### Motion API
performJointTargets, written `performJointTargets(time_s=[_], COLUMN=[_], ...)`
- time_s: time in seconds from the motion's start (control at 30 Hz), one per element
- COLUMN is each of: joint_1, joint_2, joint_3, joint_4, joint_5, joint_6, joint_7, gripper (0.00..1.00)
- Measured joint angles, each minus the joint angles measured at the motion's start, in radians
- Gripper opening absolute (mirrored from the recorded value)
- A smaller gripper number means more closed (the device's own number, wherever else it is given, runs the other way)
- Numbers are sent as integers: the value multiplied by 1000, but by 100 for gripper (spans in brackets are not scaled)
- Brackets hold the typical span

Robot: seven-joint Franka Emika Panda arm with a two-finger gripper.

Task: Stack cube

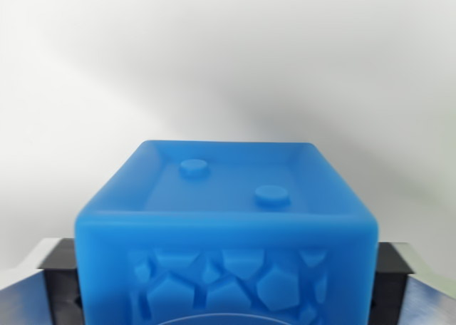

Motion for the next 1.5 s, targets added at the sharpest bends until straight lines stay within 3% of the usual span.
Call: performJointTargets(time_s=[1.0,1.5], joint_1=[-1,-16], joint_2=[-6,-79], joint_3=[0,21], joint_4=[-2,-20], joint_5=[0,12], joint_6=[-3,-55], joint_7=[0,-9], gripper=[0,0])
